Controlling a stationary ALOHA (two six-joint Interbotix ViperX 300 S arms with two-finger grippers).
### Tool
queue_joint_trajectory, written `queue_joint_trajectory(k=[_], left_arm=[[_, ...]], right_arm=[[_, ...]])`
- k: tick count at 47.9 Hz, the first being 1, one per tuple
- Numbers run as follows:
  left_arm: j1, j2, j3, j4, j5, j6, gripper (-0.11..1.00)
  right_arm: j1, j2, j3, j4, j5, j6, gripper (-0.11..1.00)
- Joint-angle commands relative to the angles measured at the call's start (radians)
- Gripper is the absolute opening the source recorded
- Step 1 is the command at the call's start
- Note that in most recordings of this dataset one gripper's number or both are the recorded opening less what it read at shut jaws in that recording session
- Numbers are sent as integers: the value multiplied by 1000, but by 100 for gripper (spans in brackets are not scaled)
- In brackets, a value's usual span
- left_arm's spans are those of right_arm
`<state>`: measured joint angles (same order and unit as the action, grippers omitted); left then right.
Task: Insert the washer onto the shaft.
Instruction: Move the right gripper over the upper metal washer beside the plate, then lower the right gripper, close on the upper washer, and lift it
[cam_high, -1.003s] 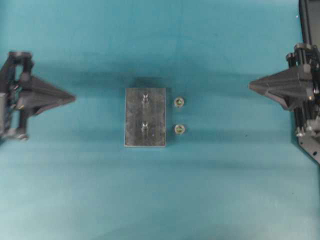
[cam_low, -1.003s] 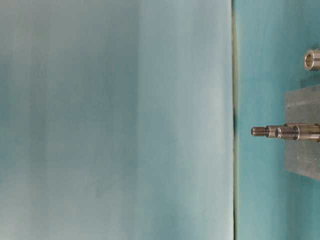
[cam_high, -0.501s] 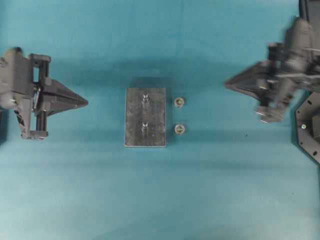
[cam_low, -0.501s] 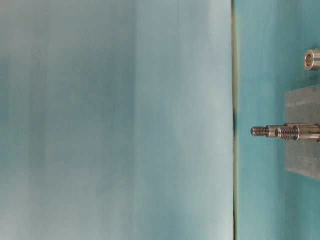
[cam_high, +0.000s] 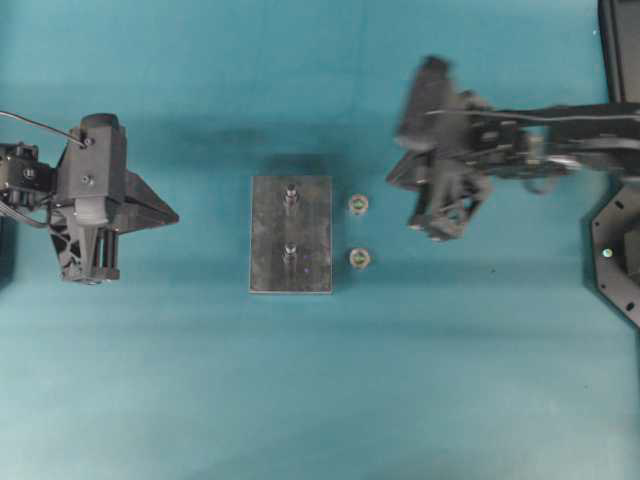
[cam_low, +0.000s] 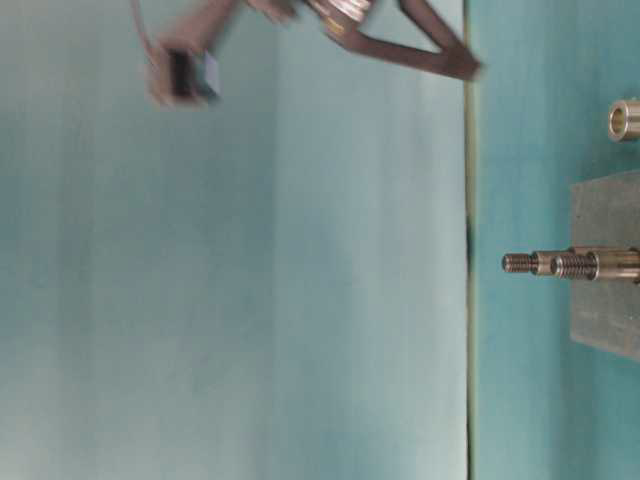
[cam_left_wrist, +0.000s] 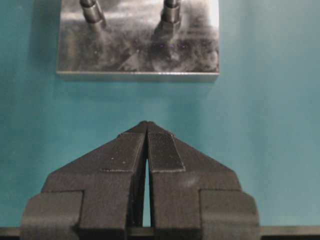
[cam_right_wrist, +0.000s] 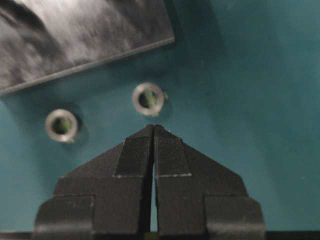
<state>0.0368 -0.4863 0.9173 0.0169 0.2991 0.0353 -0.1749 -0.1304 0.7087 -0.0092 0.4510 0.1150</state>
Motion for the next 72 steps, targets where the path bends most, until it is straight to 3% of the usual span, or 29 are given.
queue_joint_trajectory(k=[1, 12, 27, 33, 40, 43, 72], left_arm=[[2, -5, -12, 5, -8, 2, 0], [2, -8, -8, 3, -8, 3, 0], [2, -9, -2, 3, -14, 5, 0], [2, -9, -2, 5, -63, 5, 0], [0, -8, 3, 5, -109, 12, 0], [0, -9, 9, 5, -107, 14, 0], [0, -9, 29, 5, -109, 14, 0]], right_arm=[[15, 44, -63, -23, 48, -17, 1], [43, 160, -135, -46, 81, -63, 1], [55, 201, -144, -46, -6, -69, 4], [55, 212, -143, -46, -12, -67, 27], [51, 236, -146, -48, -15, -74, 71], [51, 242, -146, -48, -15, -72, 84], [25, 282, -147, -49, -9, -77, 79]])
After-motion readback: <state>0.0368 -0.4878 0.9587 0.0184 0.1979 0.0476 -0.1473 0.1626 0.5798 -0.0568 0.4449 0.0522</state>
